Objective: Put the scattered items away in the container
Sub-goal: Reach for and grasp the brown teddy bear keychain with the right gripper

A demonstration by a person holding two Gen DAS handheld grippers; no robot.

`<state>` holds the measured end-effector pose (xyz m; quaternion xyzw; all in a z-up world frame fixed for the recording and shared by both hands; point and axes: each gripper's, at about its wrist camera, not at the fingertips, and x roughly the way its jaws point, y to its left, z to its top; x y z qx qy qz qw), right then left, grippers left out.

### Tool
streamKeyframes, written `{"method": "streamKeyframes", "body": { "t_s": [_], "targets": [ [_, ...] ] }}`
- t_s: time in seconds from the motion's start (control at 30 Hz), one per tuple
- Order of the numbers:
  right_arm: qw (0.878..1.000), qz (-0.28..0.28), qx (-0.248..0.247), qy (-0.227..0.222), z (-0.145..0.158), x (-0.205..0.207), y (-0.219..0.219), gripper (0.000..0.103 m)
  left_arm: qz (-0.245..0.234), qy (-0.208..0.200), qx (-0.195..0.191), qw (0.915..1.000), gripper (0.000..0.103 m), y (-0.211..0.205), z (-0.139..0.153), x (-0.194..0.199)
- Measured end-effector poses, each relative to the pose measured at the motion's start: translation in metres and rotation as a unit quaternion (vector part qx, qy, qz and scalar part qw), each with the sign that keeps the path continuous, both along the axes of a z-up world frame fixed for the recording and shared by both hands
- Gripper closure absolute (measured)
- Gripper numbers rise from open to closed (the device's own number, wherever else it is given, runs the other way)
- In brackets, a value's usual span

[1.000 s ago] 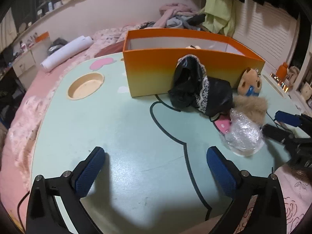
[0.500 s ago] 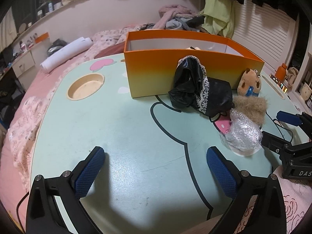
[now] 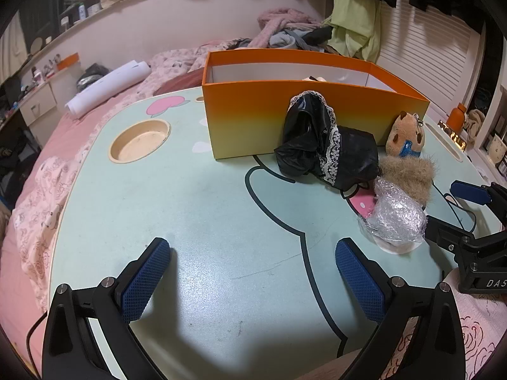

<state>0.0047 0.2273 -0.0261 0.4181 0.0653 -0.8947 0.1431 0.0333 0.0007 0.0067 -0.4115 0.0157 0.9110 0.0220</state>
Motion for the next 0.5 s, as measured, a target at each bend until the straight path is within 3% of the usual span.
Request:
{"method": "streamKeyframes", "body": {
  "t_s": [0.5],
  "targets": [
    [1.000, 0.000, 0.000, 0.000, 0.0007, 0.0001, 0.0004, 0.006, 0.000, 0.000, 0.000, 1.0000, 0.000, -0.0001, -0.0004, 0.0005]
  ]
}}
